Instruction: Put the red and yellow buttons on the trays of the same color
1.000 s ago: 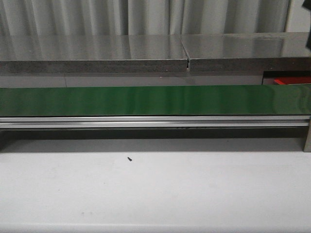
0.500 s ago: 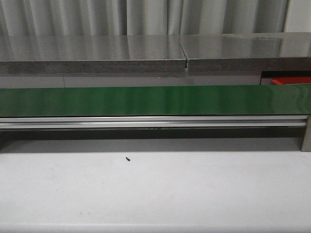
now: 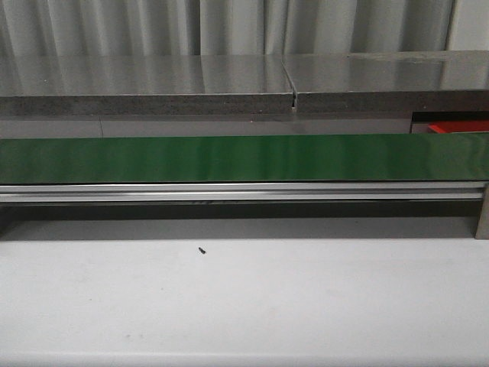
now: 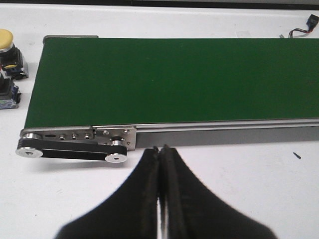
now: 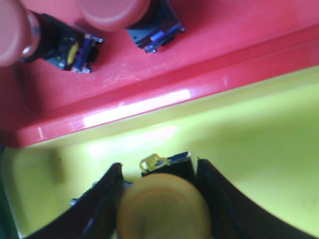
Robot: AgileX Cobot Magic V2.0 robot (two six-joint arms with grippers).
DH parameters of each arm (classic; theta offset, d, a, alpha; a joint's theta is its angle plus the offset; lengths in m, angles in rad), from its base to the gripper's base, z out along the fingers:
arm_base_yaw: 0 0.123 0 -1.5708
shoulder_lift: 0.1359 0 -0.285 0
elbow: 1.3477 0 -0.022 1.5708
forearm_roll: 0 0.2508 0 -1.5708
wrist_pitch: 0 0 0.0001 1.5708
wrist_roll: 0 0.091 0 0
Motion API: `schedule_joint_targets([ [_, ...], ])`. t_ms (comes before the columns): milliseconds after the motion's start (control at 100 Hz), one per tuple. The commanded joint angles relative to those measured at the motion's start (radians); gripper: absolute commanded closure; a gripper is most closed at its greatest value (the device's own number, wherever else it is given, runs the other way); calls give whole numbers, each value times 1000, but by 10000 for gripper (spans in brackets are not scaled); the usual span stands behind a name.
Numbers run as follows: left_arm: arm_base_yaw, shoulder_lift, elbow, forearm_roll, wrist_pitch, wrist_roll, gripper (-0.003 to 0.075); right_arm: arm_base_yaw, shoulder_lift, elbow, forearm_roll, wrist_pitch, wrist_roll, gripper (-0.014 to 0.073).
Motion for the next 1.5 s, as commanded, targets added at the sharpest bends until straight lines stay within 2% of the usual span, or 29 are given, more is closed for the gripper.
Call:
schedule_joint_targets([
  [0,-6,-2,-27,-28,-49,0,739,2,-42,-22,22,-16,-9,405],
  [230,-6,-2,-27,-28,-49,0,739,7,-25,-19,15,-21,-9,381],
  [470,-6,-2,-27,-28,-49,0,739,7,-28,-20,15,-20,-9,137],
  [540,-6,-2,-27,-28,-49,0,739,7,-42,-20,16,-21,-9,102],
  [880,-6,-2,-27,-28,-51,0,739,38,-255,-20,62,-87,-26,100],
  [1070,-6,-2,-27,-28,-51,0,739,175,-405,-16,61,-185,-113,106],
  [1190,-6,-2,-27,-28,-51,0,739,288,-501,42,40,-213,-116,106],
  [1310,-6,-2,-27,-28,-58,0,739,412,-617,198,-11,-329,-116,106],
  [1490,-6,-2,-27,-28,-58,0,739,567,-833,534,-49,-555,-116,106],
])
